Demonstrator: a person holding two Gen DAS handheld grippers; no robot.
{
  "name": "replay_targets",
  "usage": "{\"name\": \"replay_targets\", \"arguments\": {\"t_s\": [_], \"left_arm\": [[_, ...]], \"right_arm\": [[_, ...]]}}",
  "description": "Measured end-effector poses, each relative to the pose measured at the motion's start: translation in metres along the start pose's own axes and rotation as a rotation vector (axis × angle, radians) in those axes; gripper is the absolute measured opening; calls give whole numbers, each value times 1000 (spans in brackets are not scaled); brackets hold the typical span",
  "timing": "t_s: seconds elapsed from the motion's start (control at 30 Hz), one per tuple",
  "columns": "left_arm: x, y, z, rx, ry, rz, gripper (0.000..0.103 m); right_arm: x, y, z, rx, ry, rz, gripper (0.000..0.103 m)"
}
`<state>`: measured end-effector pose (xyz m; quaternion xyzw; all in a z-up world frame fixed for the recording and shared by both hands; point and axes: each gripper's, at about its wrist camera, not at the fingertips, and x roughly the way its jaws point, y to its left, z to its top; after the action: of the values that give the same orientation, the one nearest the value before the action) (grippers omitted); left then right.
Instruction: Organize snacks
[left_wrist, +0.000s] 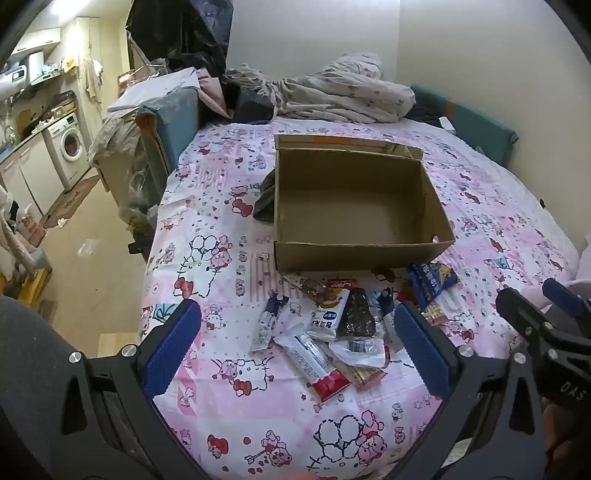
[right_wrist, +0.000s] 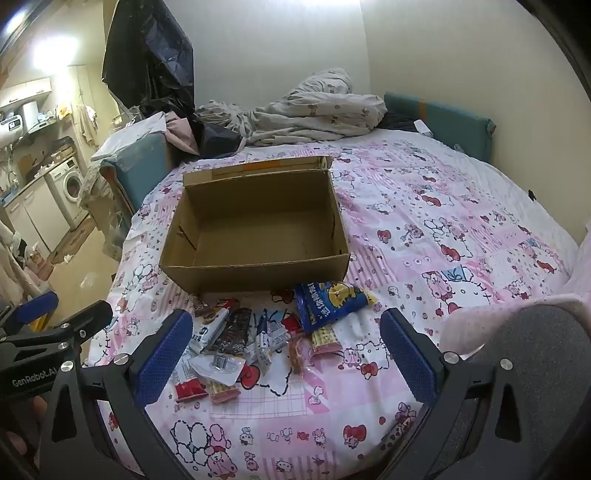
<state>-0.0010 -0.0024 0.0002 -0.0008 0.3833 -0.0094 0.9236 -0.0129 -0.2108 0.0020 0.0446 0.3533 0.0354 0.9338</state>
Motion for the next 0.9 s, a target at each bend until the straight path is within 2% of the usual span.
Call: {"name": "replay_targets", "arguments": {"t_s": [0.9], "left_arm": [[1,4,1,-17,3,-17,103]], "right_arm": [[3,-1,0,10,17,11,103]]}}
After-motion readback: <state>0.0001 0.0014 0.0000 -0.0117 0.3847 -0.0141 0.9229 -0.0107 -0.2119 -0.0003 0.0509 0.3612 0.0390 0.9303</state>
